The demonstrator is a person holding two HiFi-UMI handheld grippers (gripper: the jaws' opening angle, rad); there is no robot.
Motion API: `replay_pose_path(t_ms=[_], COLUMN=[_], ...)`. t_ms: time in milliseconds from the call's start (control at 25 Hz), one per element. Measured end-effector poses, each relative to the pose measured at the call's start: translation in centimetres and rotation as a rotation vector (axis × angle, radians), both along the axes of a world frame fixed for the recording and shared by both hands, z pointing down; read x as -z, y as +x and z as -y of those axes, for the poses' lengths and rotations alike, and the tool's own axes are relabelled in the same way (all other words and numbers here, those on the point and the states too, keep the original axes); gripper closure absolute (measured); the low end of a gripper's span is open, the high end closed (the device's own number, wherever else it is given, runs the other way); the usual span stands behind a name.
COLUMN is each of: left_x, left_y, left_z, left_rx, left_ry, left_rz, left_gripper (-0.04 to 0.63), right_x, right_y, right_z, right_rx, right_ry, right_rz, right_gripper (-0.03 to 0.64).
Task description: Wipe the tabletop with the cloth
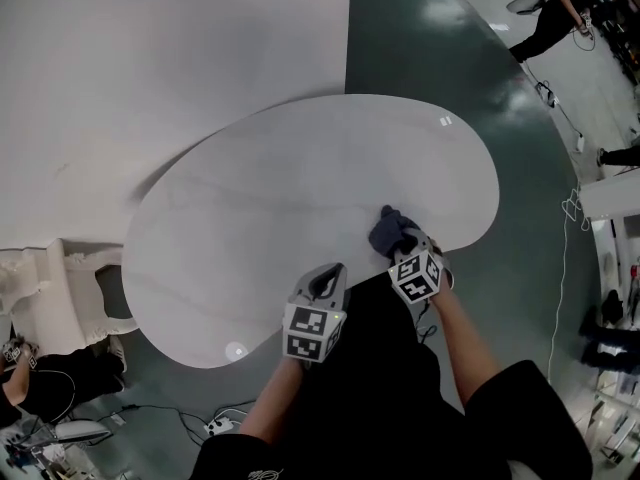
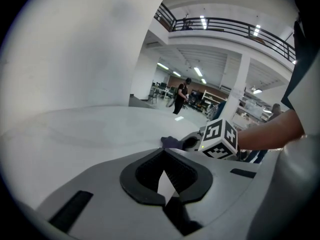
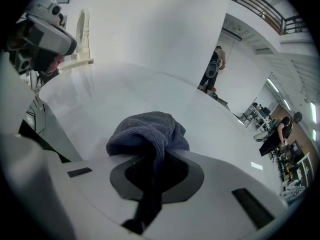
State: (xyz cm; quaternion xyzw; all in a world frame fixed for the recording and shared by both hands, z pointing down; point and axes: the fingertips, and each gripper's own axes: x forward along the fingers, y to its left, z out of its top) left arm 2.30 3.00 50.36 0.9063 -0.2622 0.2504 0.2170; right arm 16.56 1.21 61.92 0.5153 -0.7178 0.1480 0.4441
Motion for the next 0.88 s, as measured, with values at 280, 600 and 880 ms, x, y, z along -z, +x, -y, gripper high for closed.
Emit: replay_pose_path(t_ms=[280,600,880], left_x=[-0.6,-1.0,-1.8], left_y=[-0.5,0.5,0.4], left_z=[-0.7,4.0,9.7], left_rx=[0.004,0.015,0.106], left_ry=[-0.034,-0.033,-0.058], left_rz=[-0.012,0.032,0.094], left_gripper=[0.588,0.588,0.588], right_x=[-0.3,-0.1,0.0], right_y=[-2.1,-0.2,2.9], right_z=[-2.1,5.7,16.6], right_rx=[0.044,0.140,0.297], right_ry=[-0.067,-0.119,-0.216], right_rz=[-0.037,-0.109,-0.157], right_gripper=[0.600,0.600,0.600])
